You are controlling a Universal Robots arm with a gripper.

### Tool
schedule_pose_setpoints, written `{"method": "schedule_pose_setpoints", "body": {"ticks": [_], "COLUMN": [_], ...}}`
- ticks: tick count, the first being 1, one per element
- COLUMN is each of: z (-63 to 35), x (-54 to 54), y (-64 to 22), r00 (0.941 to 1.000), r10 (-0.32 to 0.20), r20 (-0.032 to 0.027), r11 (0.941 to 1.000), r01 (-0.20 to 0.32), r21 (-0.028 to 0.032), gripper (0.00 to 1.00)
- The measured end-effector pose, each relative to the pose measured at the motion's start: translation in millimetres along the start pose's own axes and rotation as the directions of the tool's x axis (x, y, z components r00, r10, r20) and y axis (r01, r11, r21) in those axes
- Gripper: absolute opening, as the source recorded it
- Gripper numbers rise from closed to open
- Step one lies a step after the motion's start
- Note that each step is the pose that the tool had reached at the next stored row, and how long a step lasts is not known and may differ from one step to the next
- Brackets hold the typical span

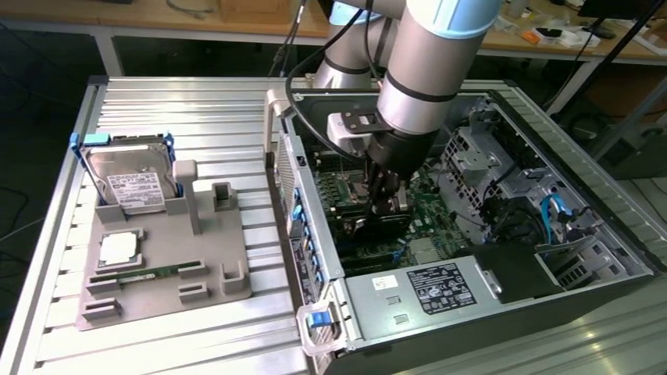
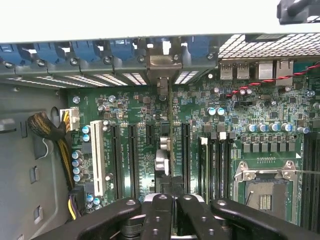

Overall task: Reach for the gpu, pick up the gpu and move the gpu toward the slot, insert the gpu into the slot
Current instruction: 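Insert the gpu into the slot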

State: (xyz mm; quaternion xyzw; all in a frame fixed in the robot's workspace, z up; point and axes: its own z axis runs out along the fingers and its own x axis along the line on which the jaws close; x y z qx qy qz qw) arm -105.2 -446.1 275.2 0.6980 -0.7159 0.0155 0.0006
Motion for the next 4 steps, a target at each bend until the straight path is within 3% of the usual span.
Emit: {"method": "schedule_pose_setpoints", "body": {"ticks": [4], "z": [0.0], "x": [0.0], "y": [0.0], "r00": [1.0], "r10": [0.0], "r20": [0.0], "r11": [1.0], "r01": [0.0], "r21": [0.0], "gripper": [0.11]}}
